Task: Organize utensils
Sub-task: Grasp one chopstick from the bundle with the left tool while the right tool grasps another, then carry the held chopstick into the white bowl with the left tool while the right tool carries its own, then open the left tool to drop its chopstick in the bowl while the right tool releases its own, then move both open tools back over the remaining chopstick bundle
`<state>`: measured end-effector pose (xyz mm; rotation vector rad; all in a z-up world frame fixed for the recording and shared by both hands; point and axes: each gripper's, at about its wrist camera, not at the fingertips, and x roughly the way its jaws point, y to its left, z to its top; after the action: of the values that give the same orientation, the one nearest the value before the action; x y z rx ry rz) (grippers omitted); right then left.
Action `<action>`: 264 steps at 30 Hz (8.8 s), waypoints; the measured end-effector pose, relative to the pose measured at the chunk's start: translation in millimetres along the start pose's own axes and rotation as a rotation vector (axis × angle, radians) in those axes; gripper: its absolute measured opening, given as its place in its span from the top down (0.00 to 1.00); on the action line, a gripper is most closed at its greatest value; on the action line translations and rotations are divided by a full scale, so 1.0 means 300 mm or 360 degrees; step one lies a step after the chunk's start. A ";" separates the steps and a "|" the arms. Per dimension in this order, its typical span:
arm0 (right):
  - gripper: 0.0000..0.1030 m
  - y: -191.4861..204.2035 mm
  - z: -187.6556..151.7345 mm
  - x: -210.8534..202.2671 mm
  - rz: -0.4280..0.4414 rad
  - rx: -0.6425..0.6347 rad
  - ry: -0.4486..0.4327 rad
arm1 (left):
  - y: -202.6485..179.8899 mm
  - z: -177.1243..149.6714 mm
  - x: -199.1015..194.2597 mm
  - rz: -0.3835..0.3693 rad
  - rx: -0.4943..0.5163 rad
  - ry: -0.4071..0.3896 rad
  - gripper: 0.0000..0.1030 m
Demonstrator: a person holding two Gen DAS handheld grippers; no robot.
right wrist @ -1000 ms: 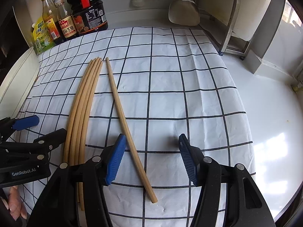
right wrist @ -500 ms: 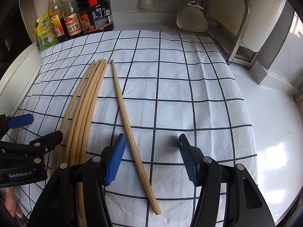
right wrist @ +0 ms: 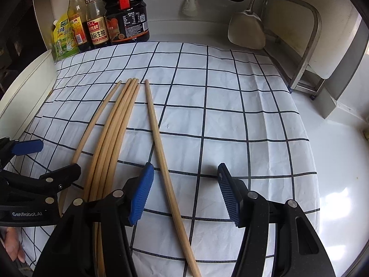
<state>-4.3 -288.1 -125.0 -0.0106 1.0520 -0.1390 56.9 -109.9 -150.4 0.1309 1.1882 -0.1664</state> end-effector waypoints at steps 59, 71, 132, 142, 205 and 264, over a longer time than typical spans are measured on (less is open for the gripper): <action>0.94 0.849 0.431 -0.251 0.0642 -0.0073 -0.0103 | 0.878 0.077 -0.443 -0.0055 -0.0171 -0.0256 0.93; 0.94 1.101 0.507 -0.033 0.0619 -0.0159 0.0157 | 1.041 0.102 -0.257 -0.0097 -0.0251 -0.0121 0.93; 0.59 0.810 0.352 -0.293 0.0599 0.0064 -0.0021 | 0.880 0.010 -0.489 -0.0013 -0.0241 -0.0281 0.28; 0.55 0.631 0.282 -0.345 0.0510 0.0118 -0.0030 | 0.685 0.011 -0.498 -0.0080 -0.0167 -0.0275 0.26; 0.30 0.073 -0.033 -0.030 0.0108 0.0060 0.0126 | 0.090 -0.003 -0.141 -0.0148 -0.0090 -0.0098 0.10; 0.30 -0.026 -0.062 -0.045 0.0045 0.0079 0.0045 | 0.029 -0.028 -0.035 -0.0070 -0.0045 -0.0094 0.08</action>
<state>-27.9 -293.0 -121.9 0.0512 1.0763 -0.1403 47.0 -99.1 -143.6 0.0744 1.1344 -0.1909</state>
